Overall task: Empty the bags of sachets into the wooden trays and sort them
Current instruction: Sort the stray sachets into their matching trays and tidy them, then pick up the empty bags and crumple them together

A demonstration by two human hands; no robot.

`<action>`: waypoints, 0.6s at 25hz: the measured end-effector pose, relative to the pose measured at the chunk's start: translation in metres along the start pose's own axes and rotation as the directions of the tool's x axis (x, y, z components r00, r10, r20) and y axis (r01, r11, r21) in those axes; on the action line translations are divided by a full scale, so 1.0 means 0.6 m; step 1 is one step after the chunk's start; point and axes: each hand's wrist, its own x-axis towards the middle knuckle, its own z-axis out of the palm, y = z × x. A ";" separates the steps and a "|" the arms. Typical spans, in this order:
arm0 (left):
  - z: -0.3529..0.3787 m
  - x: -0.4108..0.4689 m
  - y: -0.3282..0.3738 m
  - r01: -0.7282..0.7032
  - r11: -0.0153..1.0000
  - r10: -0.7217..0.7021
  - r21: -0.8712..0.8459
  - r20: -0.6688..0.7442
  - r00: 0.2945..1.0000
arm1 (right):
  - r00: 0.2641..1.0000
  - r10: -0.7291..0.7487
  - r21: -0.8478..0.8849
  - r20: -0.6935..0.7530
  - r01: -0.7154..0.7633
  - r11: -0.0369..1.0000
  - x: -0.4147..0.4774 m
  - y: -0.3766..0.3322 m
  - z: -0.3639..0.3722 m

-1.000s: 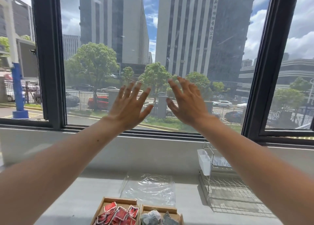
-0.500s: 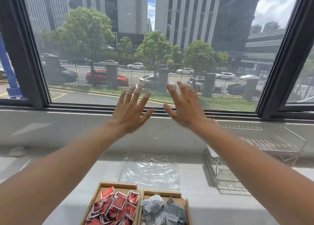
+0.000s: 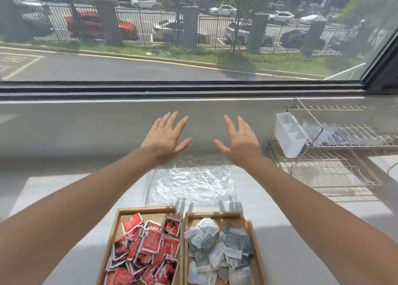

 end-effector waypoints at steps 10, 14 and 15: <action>0.266 0.086 -0.027 0.184 0.955 -0.019 -0.232 0.569 0.822 | 0.829 0.296 0.118 0.474 -0.393 0.912 0.010 0.135 0.252; 0.355 0.118 -0.045 0.186 0.961 -0.009 -0.203 0.651 0.759 | 0.763 0.371 0.058 0.530 -0.469 0.881 -0.008 0.146 0.323; 0.373 0.124 -0.052 0.183 0.963 -0.007 -0.198 0.659 0.752 | 0.755 0.385 0.065 0.531 -0.489 0.870 -0.010 0.145 0.331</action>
